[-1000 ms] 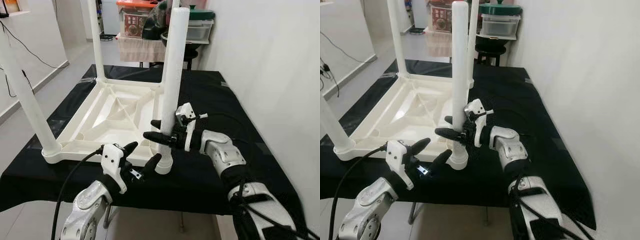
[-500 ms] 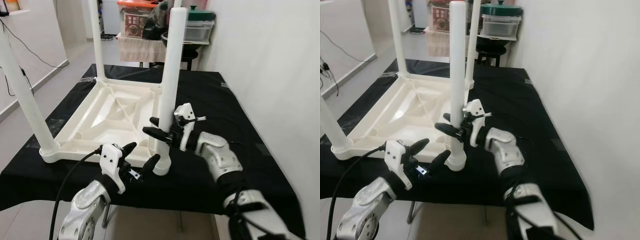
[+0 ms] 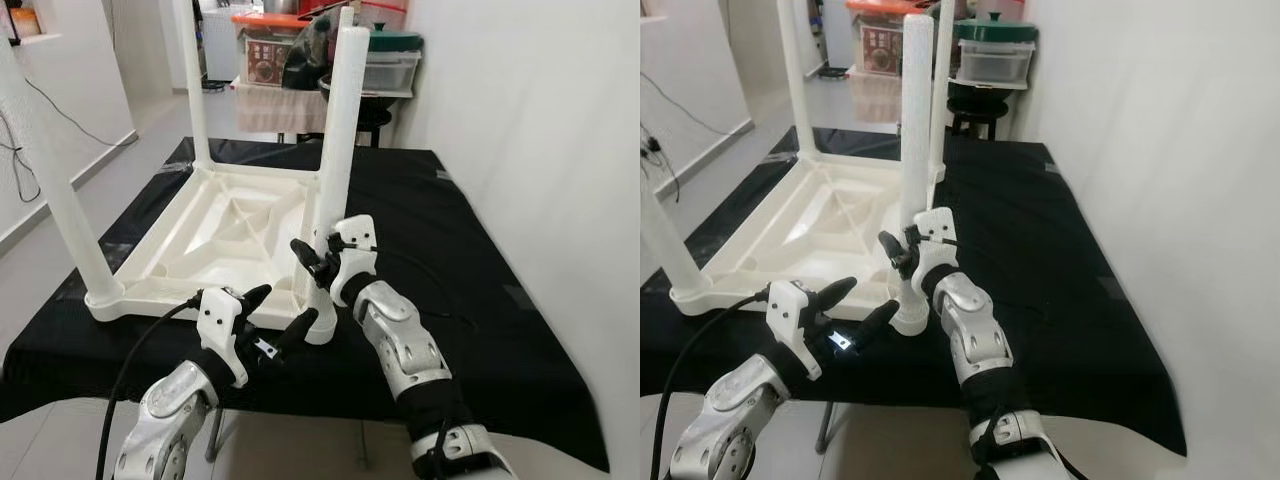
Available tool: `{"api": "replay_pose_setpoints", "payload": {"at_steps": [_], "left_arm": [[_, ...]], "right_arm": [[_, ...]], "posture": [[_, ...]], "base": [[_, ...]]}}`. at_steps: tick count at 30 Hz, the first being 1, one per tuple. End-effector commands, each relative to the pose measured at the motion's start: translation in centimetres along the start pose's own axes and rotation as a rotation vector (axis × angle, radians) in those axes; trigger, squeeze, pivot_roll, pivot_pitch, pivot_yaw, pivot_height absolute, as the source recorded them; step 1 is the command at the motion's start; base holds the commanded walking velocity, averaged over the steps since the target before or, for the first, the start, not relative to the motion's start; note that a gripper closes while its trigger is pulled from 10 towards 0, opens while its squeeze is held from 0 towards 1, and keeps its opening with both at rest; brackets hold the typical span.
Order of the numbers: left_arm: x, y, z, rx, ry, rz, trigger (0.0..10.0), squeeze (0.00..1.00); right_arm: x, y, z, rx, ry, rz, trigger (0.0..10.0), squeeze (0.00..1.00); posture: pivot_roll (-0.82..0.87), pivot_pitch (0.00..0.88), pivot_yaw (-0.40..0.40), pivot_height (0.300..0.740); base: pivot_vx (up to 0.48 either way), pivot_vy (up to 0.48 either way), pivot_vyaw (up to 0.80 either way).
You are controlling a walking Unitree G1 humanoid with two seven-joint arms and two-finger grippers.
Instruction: Building children table
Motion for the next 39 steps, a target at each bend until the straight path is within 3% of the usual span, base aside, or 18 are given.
{"api": "replay_pose_setpoints", "payload": {"at_steps": [1, 6, 7, 10, 11, 15, 21, 22, 23, 34, 36, 37, 39], "left_arm": [[0.2, -0.2, 0.0, -0.012, -0.012, 0.004, 10.0, 0.00], [0.2, -0.2, -0.2, -0.016, -0.021, 0.006, 10.0, 0.00], [0.2, -0.2, -0.2, -0.015, -0.020, 0.006, 10.0, 0.00], [0.2, -0.2, -0.2, -0.015, -0.019, 0.006, 10.0, 0.00], [0.2, -0.2, -0.2, -0.014, -0.018, 0.007, 10.0, 0.00], [0.0, -0.1, -0.1, -0.014, -0.015, 0.007, 10.0, 0.00], [0.0, -0.1, -0.2, -0.015, -0.017, 0.008, 10.0, 0.00], [0.0, -0.1, -0.1, -0.016, -0.017, 0.008, 10.0, 0.00], [0.0, -0.1, -0.1, -0.016, -0.017, 0.008, 10.0, 0.00], [0.0, -0.1, -0.1, -0.020, -0.021, 0.011, 10.0, 0.00], [0.0, -0.2, -0.1, -0.022, -0.021, 0.011, 10.0, 0.00], [0.0, -0.2, 0.0, -0.022, -0.020, 0.012, 10.0, 0.00], [0.0, -0.2, 0.0, -0.022, -0.020, 0.012, 10.0, 0.00]], "right_arm": [[-1.2, -0.6, 0.0, -0.015, 0.031, -0.060, 10.0, 1.00], [-1.6, 1.0, -0.5, -0.013, 0.194, 0.003, 10.0, 1.00], [-1.7, 1.5, -0.5, -0.018, 0.271, 0.047, 10.0, 0.90], [-1.7, 1.9, -0.5, -0.023, 0.331, 0.091, 10.0, 0.90], [-1.2, 2.2, -0.5, -0.044, 0.362, 0.123, 10.0, 0.00], [-0.3, 3.8, 0.1, -0.073, 0.530, 0.172, 10.0, 0.00], [0.1, 3.8, 0.5, -0.116, 0.596, 0.157, 10.0, 0.00], [0.2, 3.7, 0.6, -0.123, 0.603, 0.152, 3.6, 0.00], [0.4, 3.7, 0.6, -0.124, 0.603, 0.143, 0.0, 0.00], [1.1, 3.8, 1.1, -0.089, 0.583, 0.142, 0.0, 0.00], [1.8, 3.8, 1.1, -0.071, 0.520, 0.124, 0.0, 0.00], [2.0, 2.8, 0.8, -0.074, 0.419, 0.108, 0.0, 0.00], [2.0, 2.8, 0.8, -0.074, 0.419, 0.108, 0.0, 0.00]], "posture": [[0.00, 0.000, -0.074, 0.740], [0.00, 0.000, -0.070, 0.740], [0.00, 0.000, -0.071, 0.740], [0.00, 0.000, -0.071, 0.740], [0.01, 0.000, -0.077, 0.740], [0.01, 0.000, -0.074, 0.740], [0.01, 0.000, -0.075, 0.740], [0.02, 0.000, -0.074, 0.740], [0.02, 0.000, -0.073, 0.740], [0.01, 0.000, -0.063, 0.740], [0.01, 0.000, -0.064, 0.740], [0.01, 0.000, -0.073, 0.740], [0.01, 0.000, -0.073, 0.740]], "base": [[0.000, 0.000, 0.00], [0.000, 0.000, 0.00], [0.000, 0.000, 0.00], [0.000, 0.000, 0.00], [0.000, 0.000, 0.00], [0.000, 0.000, 0.00], [0.000, 0.000, 0.00], [0.000, 0.000, 0.00], [0.000, 0.000, 0.00], [0.000, 0.000, 0.00], [0.000, 0.000, 0.00], [0.000, 0.000, 0.00], [0.000, 0.000, 0.00]]}}
Point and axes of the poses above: a point about 5 cm out from each wrist's last joint towards the gripper, its own z axis pointing back from the gripper into the wrist, its own y axis along the axis of the wrist's last joint, x = y × z, the point moved 6 cm from there along -z, pointing out of the wrist towards the gripper, and after that the axes turned 5 degrees about -z, right-handed, at the moved point
